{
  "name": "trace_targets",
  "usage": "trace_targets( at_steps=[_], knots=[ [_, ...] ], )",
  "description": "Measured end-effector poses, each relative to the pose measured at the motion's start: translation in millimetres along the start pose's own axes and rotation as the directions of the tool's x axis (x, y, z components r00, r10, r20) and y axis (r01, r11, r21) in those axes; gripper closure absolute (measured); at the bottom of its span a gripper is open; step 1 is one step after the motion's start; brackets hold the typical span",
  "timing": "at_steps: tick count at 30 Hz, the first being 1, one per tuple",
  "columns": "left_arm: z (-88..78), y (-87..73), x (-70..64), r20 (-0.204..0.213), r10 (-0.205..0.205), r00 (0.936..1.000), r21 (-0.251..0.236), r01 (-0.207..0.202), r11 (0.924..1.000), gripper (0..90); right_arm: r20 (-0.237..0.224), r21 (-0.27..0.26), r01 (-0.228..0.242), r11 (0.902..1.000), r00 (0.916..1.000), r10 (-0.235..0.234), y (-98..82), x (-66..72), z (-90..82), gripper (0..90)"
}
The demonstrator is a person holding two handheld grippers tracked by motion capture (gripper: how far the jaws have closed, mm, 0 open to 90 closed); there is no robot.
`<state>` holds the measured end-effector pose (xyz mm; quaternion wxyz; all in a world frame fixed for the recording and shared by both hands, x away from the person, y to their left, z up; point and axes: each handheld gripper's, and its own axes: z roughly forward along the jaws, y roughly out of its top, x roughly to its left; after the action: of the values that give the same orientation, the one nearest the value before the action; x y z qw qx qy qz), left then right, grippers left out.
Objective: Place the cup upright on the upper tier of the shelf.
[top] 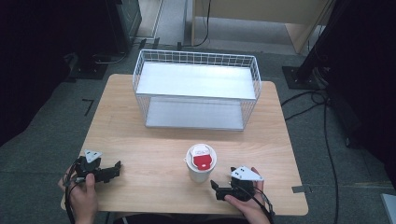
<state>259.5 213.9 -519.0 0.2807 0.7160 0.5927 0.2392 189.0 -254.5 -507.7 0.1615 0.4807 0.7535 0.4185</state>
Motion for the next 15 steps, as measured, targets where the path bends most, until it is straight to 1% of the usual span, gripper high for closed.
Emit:
trace_targets(
  at_steps=[5, 6, 7, 8, 9, 10, 12, 15],
  knots=[
    [0.0, 0.0, 0.0, 0.0, 0.0, 1.0, 0.0, 0.0, 1.0, 0.0, -0.05, -0.012, 0.023, 0.9997, 0.9985, -0.023, 3.8, 11.0, 5.0, 7.0],
    [0.0, 0.0, 0.0, 0.0, 0.0, 1.0, 0.0, 0.0, 1.0, 0.0, -0.05, -0.012, 0.023, 0.9997, 0.9985, -0.023, 3.8, 11.0, 5.0, 7.0],
    [0.0, 0.0, 0.0, 0.0, 0.0, 1.0, 0.0, 0.0, 1.0, 0.0, -0.068, -0.024, 0.026, 0.9994, 0.9973, -0.027, 5.6, 14.6, 6.4, 7.1],
    [0.0, 0.0, 0.0, 0.0, 0.0, 1.0, 0.0, 0.0, 1.0, 0.0, -0.075, -0.025, 0.024, 0.9994, 0.9969, -0.026, 6.2, 16.2, 6.6, 7.1],
    [0.0, 0.0, 0.0, 0.0, 0.0, 1.0, 0.0, 0.0, 1.0, 0.0, -0.075, -0.025, 0.024, 0.9994, 0.9969, -0.026, 6.2, 16.2, 6.6, 7.1],
    [0.0, 0.0, 0.0, 0.0, 0.0, 1.0, 0.0, 0.0, 1.0, 0.0, -0.088, -0.032, 0.025, 0.9992, 0.9957, -0.027, 8.5, 20.3, 8.5, 7.0],
    [0.0, 0.0, 0.0, 0.0, 0.0, 1.0, 0.0, 0.0, 1.0, 0.0, -0.1, -0.044, 0.024, 0.9987, 0.9945, -0.028, 11.1, 22.6, 10.6, 7.0],
    [0.0, 0.0, 0.0, 0.0, 0.0, 1.0, 0.0, 0.0, 1.0, 0.0, -0.104, -0.054, 0.023, 0.9982, 0.9942, -0.029, 13.8, 24.9, 12.7, 7.1]
  ],
)
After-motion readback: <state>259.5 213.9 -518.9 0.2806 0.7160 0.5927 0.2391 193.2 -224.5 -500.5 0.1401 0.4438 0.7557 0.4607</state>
